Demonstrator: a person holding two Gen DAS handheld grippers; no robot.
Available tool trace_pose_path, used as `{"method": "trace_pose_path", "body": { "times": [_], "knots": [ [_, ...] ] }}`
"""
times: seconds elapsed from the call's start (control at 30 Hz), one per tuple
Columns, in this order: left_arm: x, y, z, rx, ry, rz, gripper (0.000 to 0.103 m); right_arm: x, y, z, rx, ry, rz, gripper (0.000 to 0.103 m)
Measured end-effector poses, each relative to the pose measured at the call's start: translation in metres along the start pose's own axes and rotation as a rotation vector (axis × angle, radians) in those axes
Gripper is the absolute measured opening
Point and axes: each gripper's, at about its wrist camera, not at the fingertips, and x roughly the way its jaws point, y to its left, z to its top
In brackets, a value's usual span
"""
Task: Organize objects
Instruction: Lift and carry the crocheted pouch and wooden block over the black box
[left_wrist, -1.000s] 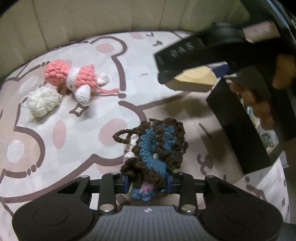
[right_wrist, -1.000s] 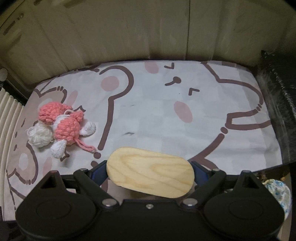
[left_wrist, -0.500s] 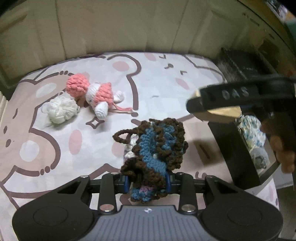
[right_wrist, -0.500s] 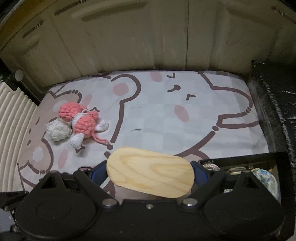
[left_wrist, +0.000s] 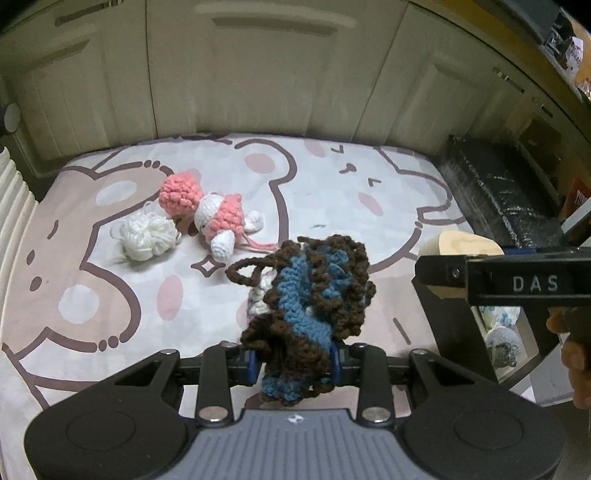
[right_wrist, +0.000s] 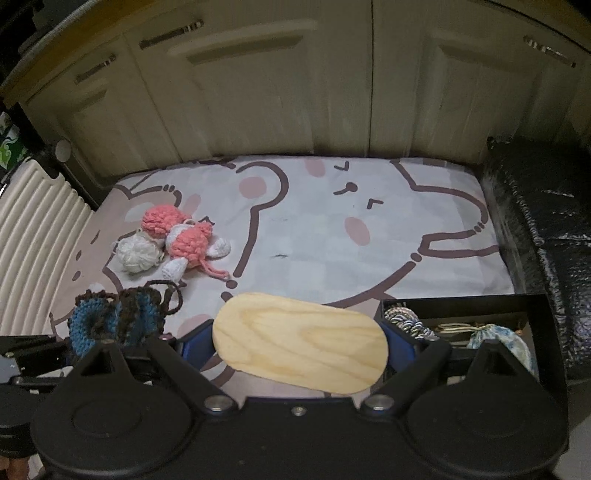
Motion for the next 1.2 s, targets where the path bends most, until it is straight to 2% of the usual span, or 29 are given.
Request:
{"method": "trace_pose_path", "body": {
  "times": [0.27,0.6,0.93,1.2],
  "knots": [
    [-0.012,-0.015,0.002,0.002,-0.038,-0.016,0.036,-0.018,-0.009,-0.006,-0.032,-0.029,0.008,0.093],
    [-0.021,-0.036,0.008,-0.005,-0.087,-0.031,0.036,-0.047,-0.040,-0.008,-0.028,-0.083,0.010,0.093],
    [-0.027,-0.075,0.012,0.026,-0.129,-0.094,0.036,-0.069,-0.084,-0.011,0.028,-0.124,-0.036,0.093],
    [-0.018,-0.113,0.013,0.056,-0.115,-0.172,0.036,-0.079,-0.122,-0.020,0.083,-0.127,-0.064,0.093]
  ]
}}
